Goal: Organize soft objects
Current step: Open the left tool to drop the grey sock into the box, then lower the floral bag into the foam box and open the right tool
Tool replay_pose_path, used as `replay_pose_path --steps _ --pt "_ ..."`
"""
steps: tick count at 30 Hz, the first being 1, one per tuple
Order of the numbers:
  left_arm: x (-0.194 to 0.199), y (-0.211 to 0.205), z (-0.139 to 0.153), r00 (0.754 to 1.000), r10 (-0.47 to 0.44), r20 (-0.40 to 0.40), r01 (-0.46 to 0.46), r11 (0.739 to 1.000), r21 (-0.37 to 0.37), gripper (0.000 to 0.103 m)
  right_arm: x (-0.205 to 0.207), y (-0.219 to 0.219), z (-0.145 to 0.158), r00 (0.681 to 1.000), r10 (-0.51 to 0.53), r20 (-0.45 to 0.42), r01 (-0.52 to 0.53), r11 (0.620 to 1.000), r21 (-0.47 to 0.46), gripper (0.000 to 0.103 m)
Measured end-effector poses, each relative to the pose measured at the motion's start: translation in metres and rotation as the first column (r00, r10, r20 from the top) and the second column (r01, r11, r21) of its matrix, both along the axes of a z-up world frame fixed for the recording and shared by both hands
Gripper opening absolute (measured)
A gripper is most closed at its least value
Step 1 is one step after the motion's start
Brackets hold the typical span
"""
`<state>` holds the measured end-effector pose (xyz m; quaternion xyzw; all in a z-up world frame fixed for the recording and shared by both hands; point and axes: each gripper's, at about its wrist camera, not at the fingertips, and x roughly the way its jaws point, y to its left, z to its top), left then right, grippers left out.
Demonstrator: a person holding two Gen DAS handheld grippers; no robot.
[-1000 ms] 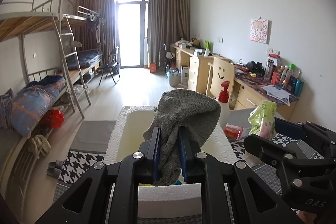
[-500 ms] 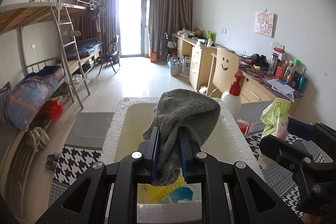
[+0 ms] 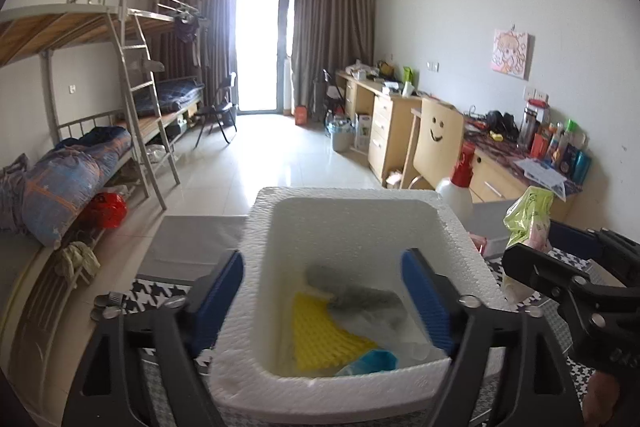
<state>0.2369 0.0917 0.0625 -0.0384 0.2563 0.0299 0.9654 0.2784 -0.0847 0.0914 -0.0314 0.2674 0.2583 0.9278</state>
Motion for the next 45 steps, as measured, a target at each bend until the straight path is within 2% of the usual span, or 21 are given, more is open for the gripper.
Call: replay_pose_path --steps 1,10,24,45 --pt "-0.004 0.002 0.001 1.000 0.005 0.008 -0.005 1.000 0.001 0.091 0.000 0.001 0.000 1.000 0.001 0.000 -0.001 1.000 0.000 0.068" --pt "-0.026 0.026 0.001 0.997 0.079 0.012 -0.079 0.997 -0.013 0.100 -0.002 0.018 0.004 0.999 0.035 0.008 -0.035 0.999 -0.010 0.068" --pt "-0.047 0.050 -0.004 0.987 0.158 0.014 -0.158 0.987 0.004 0.102 0.008 0.040 0.001 0.997 0.082 -0.003 -0.082 0.996 -0.018 0.068" --pt "-0.077 0.064 -0.009 0.981 0.189 0.048 -0.190 0.982 0.003 0.102 0.012 0.063 -0.003 0.992 0.122 -0.028 -0.122 0.992 -0.031 0.068"
